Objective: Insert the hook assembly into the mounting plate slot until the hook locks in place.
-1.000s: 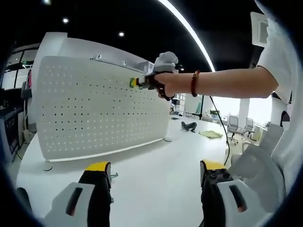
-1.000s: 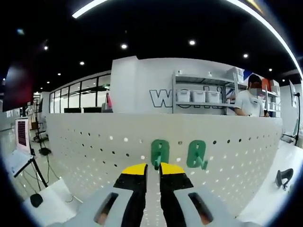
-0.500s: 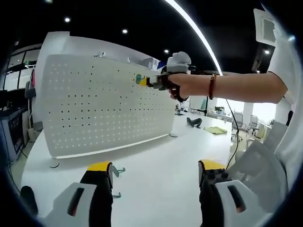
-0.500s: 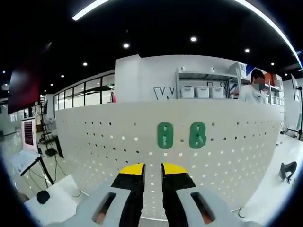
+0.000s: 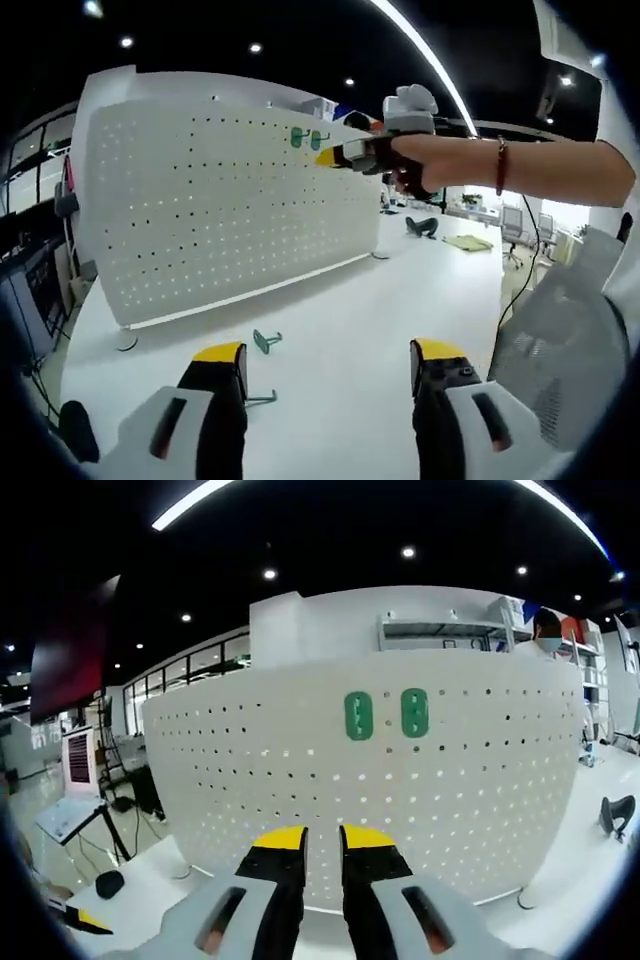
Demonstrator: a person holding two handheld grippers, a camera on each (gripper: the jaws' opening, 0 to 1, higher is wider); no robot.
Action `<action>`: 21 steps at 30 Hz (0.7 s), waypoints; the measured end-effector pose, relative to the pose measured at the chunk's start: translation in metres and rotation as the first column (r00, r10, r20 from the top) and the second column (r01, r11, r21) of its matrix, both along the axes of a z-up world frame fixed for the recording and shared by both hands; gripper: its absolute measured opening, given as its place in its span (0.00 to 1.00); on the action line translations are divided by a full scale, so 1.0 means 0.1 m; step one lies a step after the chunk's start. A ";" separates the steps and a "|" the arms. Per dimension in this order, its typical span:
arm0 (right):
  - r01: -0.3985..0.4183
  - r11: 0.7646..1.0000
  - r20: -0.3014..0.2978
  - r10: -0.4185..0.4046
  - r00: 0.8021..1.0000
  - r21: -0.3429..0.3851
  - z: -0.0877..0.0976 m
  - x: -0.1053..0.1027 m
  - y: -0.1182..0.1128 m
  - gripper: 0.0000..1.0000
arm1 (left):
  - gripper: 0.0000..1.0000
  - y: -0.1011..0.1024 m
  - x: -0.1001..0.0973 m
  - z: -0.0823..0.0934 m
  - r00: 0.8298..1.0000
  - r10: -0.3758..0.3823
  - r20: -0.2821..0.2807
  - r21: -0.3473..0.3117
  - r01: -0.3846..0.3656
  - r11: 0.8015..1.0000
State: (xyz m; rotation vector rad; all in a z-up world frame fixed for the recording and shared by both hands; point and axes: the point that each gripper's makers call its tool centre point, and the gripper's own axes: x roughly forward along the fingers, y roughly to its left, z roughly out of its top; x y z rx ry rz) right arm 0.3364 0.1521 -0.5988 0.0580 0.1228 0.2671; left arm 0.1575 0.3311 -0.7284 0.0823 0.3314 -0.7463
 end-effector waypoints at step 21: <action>-0.114 0.993 -0.058 0.115 0.992 0.006 -0.41 -0.44 0.17 0.18 | 0.57 0.22 0.34 -0.47 0.993 0.049 -0.110 0.119 -0.035 0.992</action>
